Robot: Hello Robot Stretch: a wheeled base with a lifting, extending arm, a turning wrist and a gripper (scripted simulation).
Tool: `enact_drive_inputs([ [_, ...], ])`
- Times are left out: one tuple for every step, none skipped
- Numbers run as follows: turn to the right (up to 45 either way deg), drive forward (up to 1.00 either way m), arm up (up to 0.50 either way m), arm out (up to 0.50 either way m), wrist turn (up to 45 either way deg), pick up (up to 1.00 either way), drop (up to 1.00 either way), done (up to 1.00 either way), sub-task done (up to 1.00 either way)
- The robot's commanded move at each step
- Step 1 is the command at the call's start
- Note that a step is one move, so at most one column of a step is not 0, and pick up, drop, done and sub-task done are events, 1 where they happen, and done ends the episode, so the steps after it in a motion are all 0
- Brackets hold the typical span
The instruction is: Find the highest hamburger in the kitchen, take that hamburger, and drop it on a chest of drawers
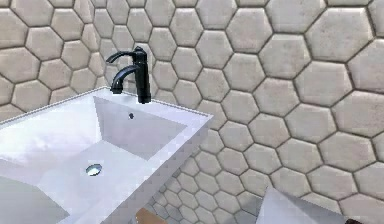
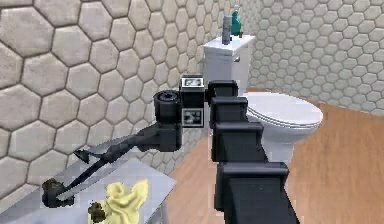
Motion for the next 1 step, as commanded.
enact_drive_inputs([
  [0.0,0.0,0.0,0.0,0.0,0.0,0.0,1.0,0.0],
])
